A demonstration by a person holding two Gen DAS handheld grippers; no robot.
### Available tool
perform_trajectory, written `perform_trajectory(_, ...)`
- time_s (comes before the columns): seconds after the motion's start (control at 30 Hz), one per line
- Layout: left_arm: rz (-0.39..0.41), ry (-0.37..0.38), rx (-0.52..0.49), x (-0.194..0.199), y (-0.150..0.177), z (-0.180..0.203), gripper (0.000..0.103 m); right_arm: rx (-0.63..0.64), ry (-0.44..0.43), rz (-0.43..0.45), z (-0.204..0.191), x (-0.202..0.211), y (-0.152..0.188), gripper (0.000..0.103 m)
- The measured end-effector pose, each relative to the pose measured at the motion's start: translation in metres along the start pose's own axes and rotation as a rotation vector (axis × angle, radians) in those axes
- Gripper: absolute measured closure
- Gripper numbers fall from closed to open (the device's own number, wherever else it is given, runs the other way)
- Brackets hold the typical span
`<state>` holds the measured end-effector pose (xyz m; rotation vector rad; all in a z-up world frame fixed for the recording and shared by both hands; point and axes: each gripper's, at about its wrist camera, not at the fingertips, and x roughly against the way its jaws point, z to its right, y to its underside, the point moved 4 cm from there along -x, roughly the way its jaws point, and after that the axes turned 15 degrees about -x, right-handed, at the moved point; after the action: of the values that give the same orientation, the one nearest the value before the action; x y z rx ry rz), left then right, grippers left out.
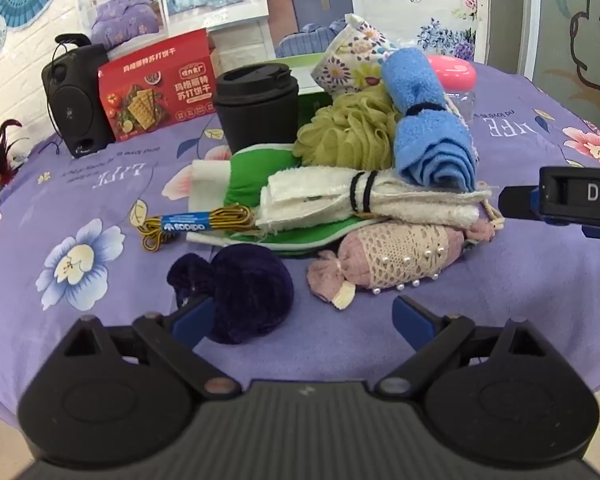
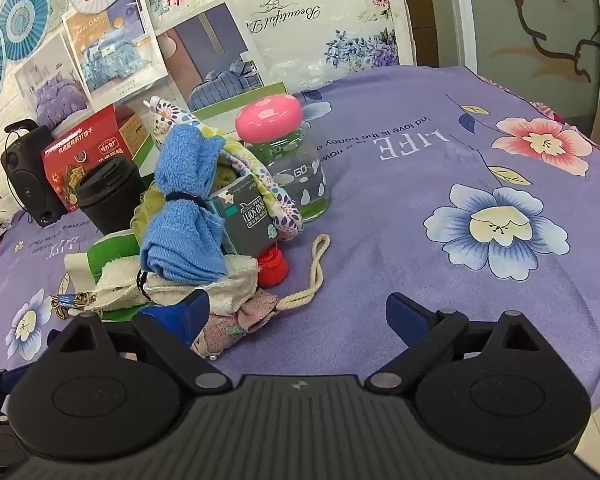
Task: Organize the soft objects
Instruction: 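Move both grippers toward the pile of soft items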
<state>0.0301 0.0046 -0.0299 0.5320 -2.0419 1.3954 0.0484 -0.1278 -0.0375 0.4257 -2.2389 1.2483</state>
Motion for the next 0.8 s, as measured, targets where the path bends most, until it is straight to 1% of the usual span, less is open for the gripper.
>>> perform_trajectory(0.07, -0.005, -0.014, -0.015, 0.000, -0.001, 0.003, 0.010, 0.005, -0.002, -0.005, 0.000, 0.001, 0.001, 0.021)
perform_trajectory(0.43, -0.011, -0.018, -0.003, 0.000, -0.002, 0.003, 0.010, -0.004, -0.001, 0.005, 0.001, 0.000, 0.001, 0.021)
perform_trajectory(0.8, -0.016, -0.029, 0.023, -0.003, -0.001, -0.004, 0.010, 0.026, 0.004, -0.024, -0.002, -0.006, 0.006, 0.021)
